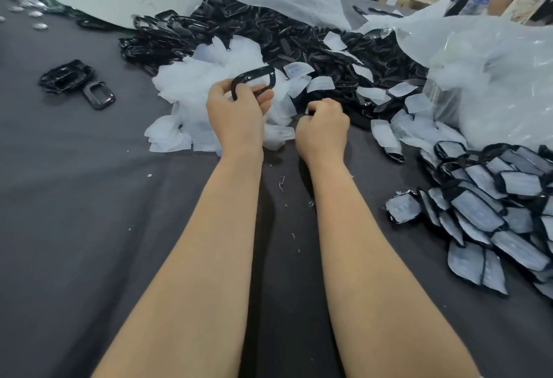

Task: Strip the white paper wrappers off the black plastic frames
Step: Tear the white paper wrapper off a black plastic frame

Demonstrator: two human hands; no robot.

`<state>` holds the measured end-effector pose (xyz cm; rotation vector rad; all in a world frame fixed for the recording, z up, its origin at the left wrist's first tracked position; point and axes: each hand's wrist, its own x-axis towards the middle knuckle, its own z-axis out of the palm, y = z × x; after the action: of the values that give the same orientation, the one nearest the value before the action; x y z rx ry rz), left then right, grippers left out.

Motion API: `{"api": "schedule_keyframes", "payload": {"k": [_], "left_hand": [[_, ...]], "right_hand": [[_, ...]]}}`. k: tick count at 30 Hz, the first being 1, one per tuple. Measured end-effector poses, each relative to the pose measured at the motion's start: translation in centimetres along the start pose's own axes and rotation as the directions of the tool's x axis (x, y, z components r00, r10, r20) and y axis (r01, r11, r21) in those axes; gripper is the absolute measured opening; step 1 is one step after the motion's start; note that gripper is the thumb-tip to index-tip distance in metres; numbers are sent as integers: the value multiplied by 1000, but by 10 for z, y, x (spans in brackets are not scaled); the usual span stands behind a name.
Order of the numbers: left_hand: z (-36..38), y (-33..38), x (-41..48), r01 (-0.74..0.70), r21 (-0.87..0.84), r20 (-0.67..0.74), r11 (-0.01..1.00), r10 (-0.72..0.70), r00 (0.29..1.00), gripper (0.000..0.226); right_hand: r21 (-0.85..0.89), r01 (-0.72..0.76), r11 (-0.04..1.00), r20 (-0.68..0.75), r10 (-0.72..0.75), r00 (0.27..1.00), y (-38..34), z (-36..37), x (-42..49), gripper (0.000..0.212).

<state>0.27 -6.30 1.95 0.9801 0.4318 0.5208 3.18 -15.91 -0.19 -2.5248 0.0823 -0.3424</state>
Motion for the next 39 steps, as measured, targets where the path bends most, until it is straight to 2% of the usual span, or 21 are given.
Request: {"api": "schedule_keyframes", "payload": {"k": [2,3,5,8,12,17,20,24,27,29,31,33,36,39], "left_hand": [[-1,5,1,-19,-18,3,1000,19,1000,20],[-1,6,1,-22,-21,3,1000,22,1000,20],[-1,9,1,-23,-13,1,1000,23,1000,19],[-1,10,1,-22,5,-3,1000,22,1000,18],[-2,10,1,-22,23,6,999,22,1000,19],[5,5,-2,-17,83,66,996,12,998,16],[6,2,-4,-13,114,91,993,2,996,20],[5,-1,-6,15,136,104,991,-29,994,22],[5,-2,-10,43,155,116,987,-61,991,22],[2,-3,-13,51,184,124,982,-75,989,23],[-1,-3,-16,50,212,124,976,-77,989,24],[-6,-3,-19,49,230,122,972,-79,989,24],[-12,-5,-26,54,236,135,970,-87,987,21],[-16,-7,-31,51,230,159,972,-90,983,16]], "right_hand": [[82,10,997,-98,-2,995,-3,-1,-2,35],[82,35,996,-102,-27,994,-6,0,-3,33],[32,76,997,-24,-75,997,-14,2,-4,34],[-84,61,995,106,-52,993,-22,10,-4,40],[-41,-26,999,-48,24,999,-16,9,-2,36],[-186,-82,979,29,89,996,-8,11,0,38],[-125,-83,989,-20,81,997,-4,8,5,37],[141,-70,988,-138,89,986,5,1,5,29],[476,-95,874,-181,203,962,5,-6,-2,20],[662,-141,736,-113,284,952,4,-13,-6,14],[791,-176,586,-5,294,956,5,-19,-11,20],[865,-199,461,79,268,960,4,-24,-18,23],[889,-208,409,126,220,967,4,-27,-30,16],[906,-221,361,164,182,970,3,-28,-40,19]]}}
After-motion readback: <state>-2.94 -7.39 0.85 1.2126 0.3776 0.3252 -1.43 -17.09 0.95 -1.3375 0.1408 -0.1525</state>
